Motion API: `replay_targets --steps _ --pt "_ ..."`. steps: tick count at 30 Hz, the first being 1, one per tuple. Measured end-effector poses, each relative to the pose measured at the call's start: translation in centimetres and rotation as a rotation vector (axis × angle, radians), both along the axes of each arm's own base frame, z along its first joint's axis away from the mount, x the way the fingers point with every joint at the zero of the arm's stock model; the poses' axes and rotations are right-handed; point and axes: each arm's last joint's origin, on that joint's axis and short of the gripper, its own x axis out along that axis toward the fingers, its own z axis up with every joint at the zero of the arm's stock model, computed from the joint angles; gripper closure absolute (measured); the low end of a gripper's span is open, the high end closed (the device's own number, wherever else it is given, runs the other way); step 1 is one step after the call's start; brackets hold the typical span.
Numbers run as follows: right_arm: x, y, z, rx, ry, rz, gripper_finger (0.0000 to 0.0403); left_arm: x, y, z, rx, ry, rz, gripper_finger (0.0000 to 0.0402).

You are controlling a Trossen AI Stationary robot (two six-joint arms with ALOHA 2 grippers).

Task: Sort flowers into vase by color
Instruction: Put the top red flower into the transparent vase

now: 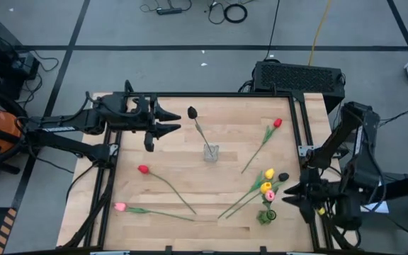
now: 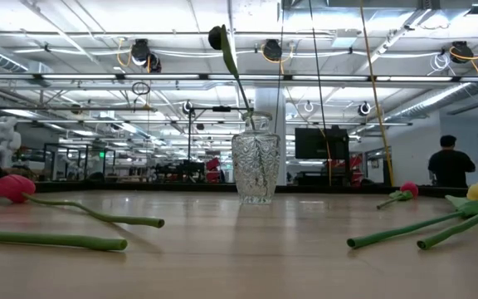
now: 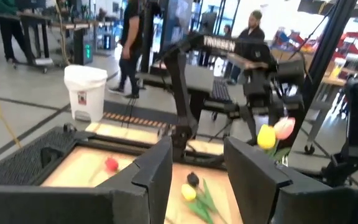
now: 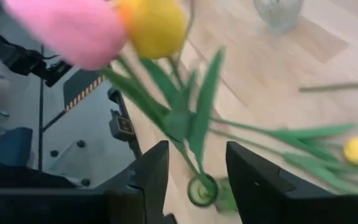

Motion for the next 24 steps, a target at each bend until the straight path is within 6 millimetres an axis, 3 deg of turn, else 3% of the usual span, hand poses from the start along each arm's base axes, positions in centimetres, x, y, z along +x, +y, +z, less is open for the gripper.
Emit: replay_targets --steps 6,11,24 --pt "-1.4 -2.4 -0.2 0.029 0.239 -0.049 0.0290 -0.1 0.0 -1.3 -0.007 0.131 0.003 0.0249" --pt "-2.4 -4.0 -0.7 0.008 0.431 -0.209 0.0321 -0.3 0.0 -2.2 -0.013 0.228 0.006 0.0249" --pt "-0.3 -8.8 -1.9 0.145 0.346 -0.612 0.0359 -0.9 0.0 -3.2 0.075 0.351 -0.016 0.0249"
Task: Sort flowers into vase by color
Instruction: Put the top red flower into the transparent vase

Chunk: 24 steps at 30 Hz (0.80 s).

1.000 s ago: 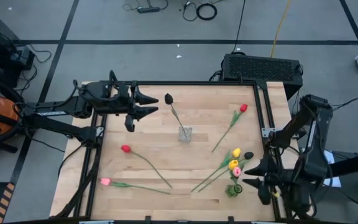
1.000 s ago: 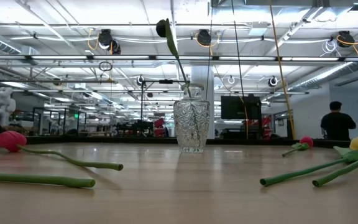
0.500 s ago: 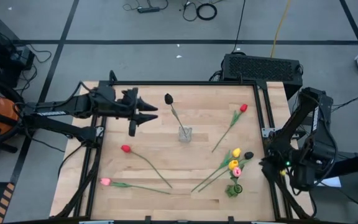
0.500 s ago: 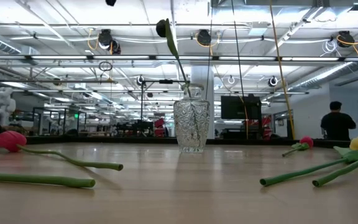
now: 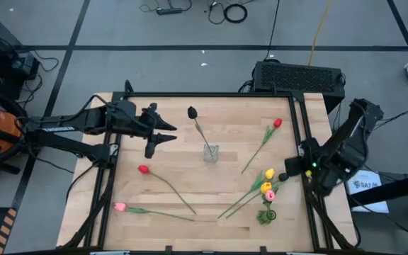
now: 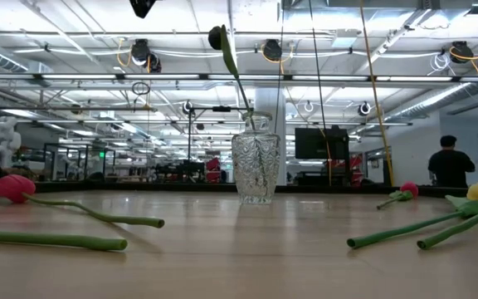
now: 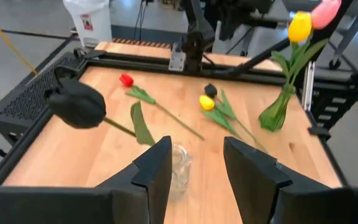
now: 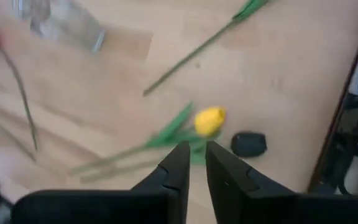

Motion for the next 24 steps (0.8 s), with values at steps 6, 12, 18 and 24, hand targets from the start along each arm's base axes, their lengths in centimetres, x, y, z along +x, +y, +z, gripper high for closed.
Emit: replay_targets --steps 6,12,18,24 --pt "1.4 -1.9 0.6 -0.041 -0.098 -0.065 0.0368 -1.6 0.3 -1.0 0.039 -0.047 0.004 0.0249" --pt "3.8 -3.8 0.8 -0.085 -0.122 -0.096 0.0394 -3.9 1.1 -4.0 -0.002 -0.114 0.082 0.0249" --pt "5.3 -6.8 0.9 -0.088 -0.073 -0.158 0.0400 -5.1 1.3 -5.1 -0.029 -0.144 0.109 0.0249" --pt "8.4 -9.9 0.5 -0.126 -0.071 -0.168 0.0402 -5.5 1.2 -5.1 -0.022 -0.153 0.107 0.0249"
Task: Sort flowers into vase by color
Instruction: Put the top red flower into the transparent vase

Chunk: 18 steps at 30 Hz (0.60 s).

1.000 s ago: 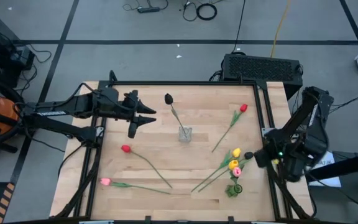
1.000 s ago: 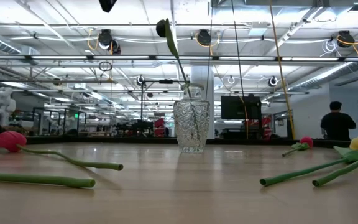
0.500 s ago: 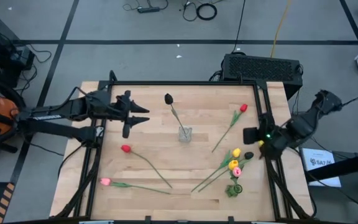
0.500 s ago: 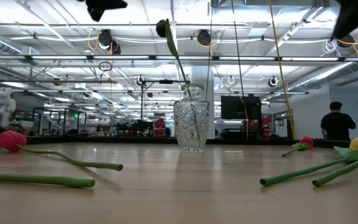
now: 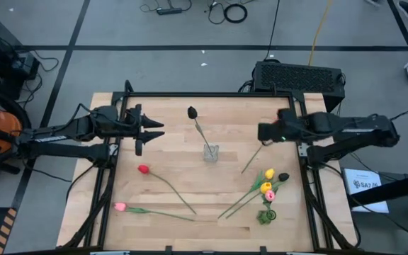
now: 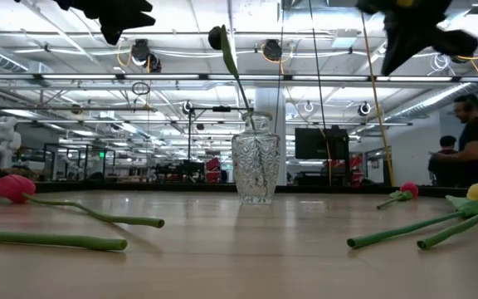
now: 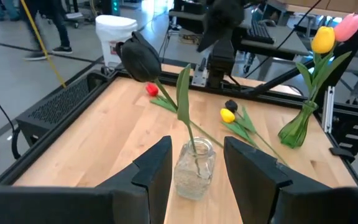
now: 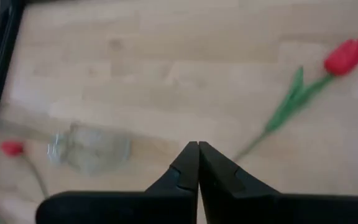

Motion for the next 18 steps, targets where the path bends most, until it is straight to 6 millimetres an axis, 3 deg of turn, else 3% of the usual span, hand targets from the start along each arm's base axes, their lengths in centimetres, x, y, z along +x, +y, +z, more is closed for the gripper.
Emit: replay_targets --steps 10,18 --pt "2.0 -3.8 -2.8 0.033 0.193 -0.255 0.0387 0.0 0.0 -0.1 0.007 0.009 -0.002 0.0249" --pt "2.0 -5.8 -4.5 0.111 0.368 -0.341 0.0332 -0.2 -0.1 -0.6 0.000 0.067 -0.023 0.0249"
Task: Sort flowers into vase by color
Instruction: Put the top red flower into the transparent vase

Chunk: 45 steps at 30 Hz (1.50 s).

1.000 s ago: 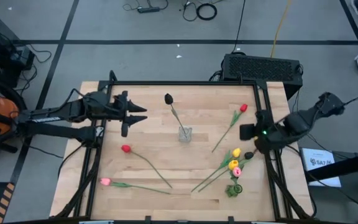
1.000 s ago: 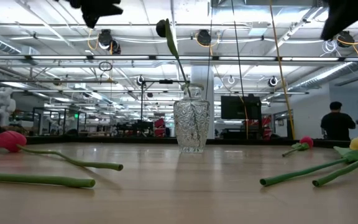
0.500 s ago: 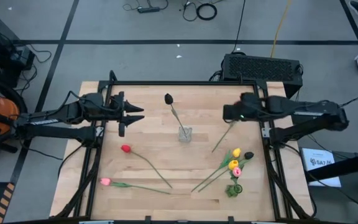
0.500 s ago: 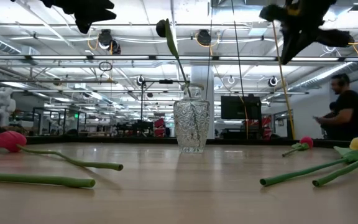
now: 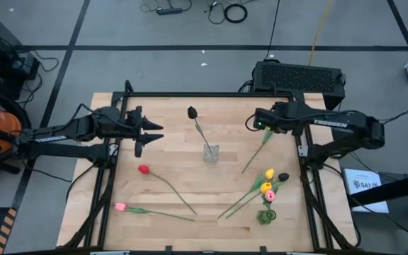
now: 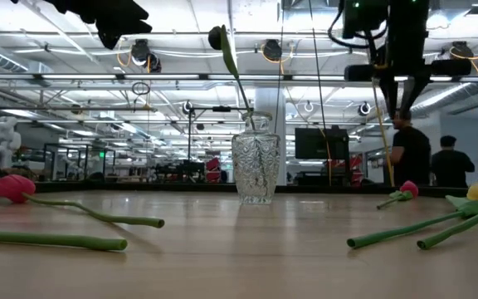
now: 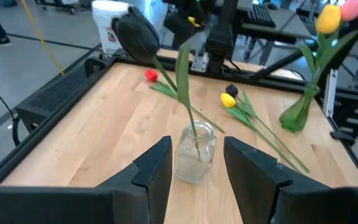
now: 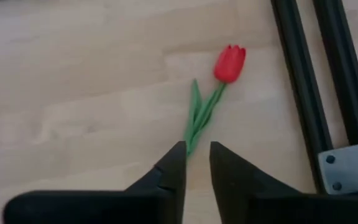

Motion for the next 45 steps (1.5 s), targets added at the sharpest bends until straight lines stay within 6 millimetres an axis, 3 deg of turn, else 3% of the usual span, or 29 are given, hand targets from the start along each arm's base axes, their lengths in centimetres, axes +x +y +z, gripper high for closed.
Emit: replay_targets --steps 5,9,15,24,33,38,43,45 --pt "0.3 -0.9 -1.6 0.061 0.046 -0.037 0.0286 0.0 0.0 -0.1 0.014 0.012 -0.018 0.0249" --pt "-0.1 -0.7 -5.4 0.158 -0.011 -0.052 0.0263 0.0 0.0 -0.1 0.028 0.014 -0.022 0.0249" --pt "-0.6 -0.1 -10.3 0.184 -0.256 -0.120 0.0259 0.0 -0.1 -0.1 0.022 0.015 -0.035 0.0249" --pt "-1.8 -0.8 -12.8 0.167 -0.204 -0.221 0.0259 0.0 -0.1 -0.1 0.000 0.014 -0.029 0.0249" --pt "-1.7 -3.4 -14.6 0.169 -0.163 -0.223 0.0260 0.0 -0.1 -0.1 -0.027 0.009 -0.018 0.0249" --pt "-1.7 -4.1 -15.3 0.194 -0.108 -0.158 0.0293 0.0 0.0 -0.1 -0.035 0.007 0.022 0.0249" --pt "-1.8 -4.2 -15.2 0.126 -0.105 -0.122 0.0380 0.0 0.1 -0.1 -0.036 0.007 0.039 0.0249" --pt "-1.8 -4.2 -14.9 0.106 -0.118 -0.097 0.0392 0.0 0.1 -0.1 -0.035 0.007 0.040 0.0249"
